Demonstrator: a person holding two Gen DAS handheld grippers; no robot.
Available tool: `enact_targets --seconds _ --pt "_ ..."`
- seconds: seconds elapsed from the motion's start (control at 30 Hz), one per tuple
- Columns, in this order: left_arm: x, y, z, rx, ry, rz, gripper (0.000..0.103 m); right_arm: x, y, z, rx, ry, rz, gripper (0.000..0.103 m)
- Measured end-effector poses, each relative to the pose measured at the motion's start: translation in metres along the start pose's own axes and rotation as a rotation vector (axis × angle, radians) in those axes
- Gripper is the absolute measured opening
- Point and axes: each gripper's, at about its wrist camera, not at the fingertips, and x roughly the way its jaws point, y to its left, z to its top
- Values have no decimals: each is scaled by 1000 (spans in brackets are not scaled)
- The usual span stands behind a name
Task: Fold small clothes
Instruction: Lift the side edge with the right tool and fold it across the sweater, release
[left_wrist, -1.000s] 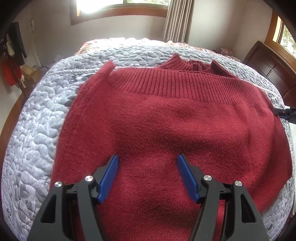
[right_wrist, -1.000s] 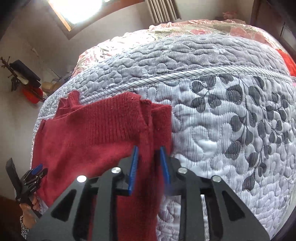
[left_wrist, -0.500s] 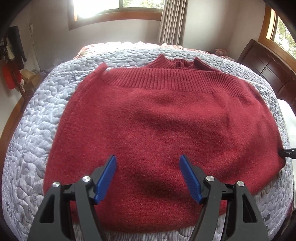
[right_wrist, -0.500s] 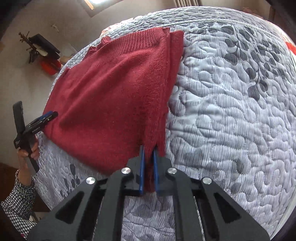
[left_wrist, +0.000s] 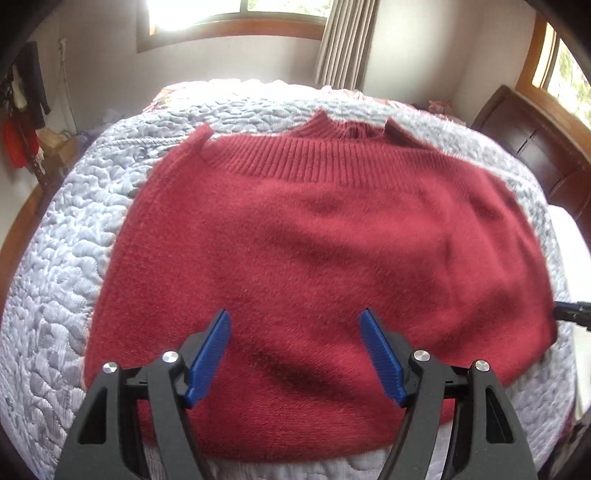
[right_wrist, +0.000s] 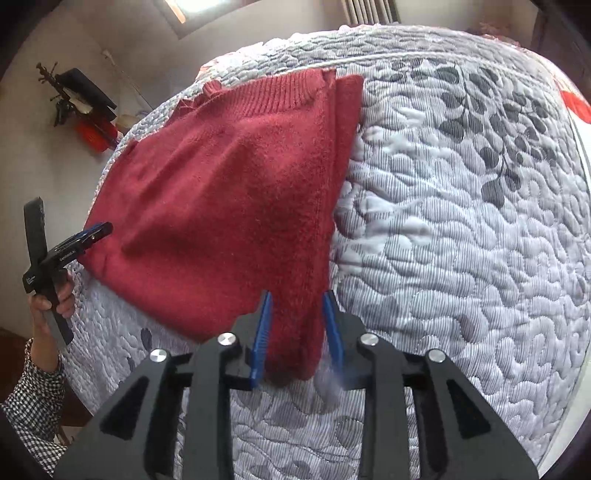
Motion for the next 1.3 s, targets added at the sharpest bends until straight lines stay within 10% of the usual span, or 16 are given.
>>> enact_targets --seconds 0.5,0.7,0.87,1.3 --pt "30 16 16 -19 33 37 73 43 -34 36 158 43 111 52" --pt "33 19 15 -10 34 25 73 53 -23 44 153 40 149 22" --pt "25 18 18 -18 32 8 73 15 1 41 78 -71 141 19" --pt "35 18 14 19 50 30 74 51 -24 30 158 4 102 19"
